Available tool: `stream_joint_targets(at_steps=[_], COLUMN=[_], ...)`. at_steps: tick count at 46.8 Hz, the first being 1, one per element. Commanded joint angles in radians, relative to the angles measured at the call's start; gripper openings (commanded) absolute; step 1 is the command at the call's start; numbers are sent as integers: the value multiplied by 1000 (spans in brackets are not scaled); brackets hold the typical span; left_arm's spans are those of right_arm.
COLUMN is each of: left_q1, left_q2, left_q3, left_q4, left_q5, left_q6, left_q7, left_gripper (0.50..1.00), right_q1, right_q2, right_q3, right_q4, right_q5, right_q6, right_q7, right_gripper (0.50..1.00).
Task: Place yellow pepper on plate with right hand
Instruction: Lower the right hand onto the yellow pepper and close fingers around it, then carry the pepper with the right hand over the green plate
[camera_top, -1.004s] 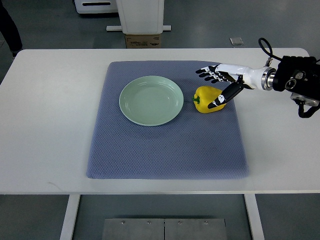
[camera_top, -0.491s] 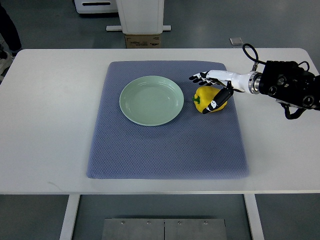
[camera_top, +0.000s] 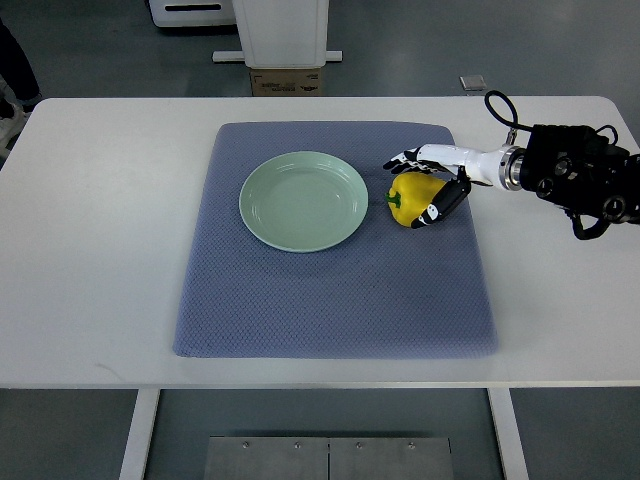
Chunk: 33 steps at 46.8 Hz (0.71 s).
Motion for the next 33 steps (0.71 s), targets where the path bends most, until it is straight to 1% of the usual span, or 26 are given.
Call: stream_joint_targets(at_steps=[1, 5, 9, 11, 14, 15, 16, 17, 18, 28, 33], left_q1=[0, 0, 0, 0, 0, 0, 0, 0, 0, 0, 0], left_q2=[0, 0, 0, 0, 0, 0, 0, 0, 0, 0, 0], left_q3=[0, 0, 0, 0, 0, 0, 0, 0, 0, 0, 0], left_q4=[0, 0, 0, 0, 0, 1, 0, 0, 0, 0, 1], left_q5=[0, 0, 0, 0, 0, 0, 0, 0, 0, 0, 0], left_q6=[-1, -1, -1, -1, -1, -1, -1, -1, -1, -1, -1], left_q7=[0, 0, 0, 0, 0, 0, 0, 0, 0, 0, 0], left_gripper=[1000, 1000, 1000, 1000, 1000, 1000, 1000, 1000, 1000, 1000, 1000], right_q1=[-1, -7, -14, -17, -20, -20, -18, -18, -18, -14, -7], right_q2=[2, 17, 29, 34, 35, 35, 35, 35, 35, 37, 61], right_q3=[-12, -18, -20, -20, -20, -20, -18, -18, -18, -14, -7], right_q4=[-3, -6, -25, -29, -31, -31, -31, -31, -31, -37, -48], right_q5=[0, 0, 0, 0, 0, 0, 0, 0, 0, 0, 5], right_q6=[-12, -23, -23, -23, -24, -24, -24, -24, -24, -31, -58], right_q7=[0, 0, 0, 0, 0, 0, -2, -4, -7, -7, -10], right_gripper=[811, 774, 759, 734, 661, 628, 582, 513, 500, 500, 500])
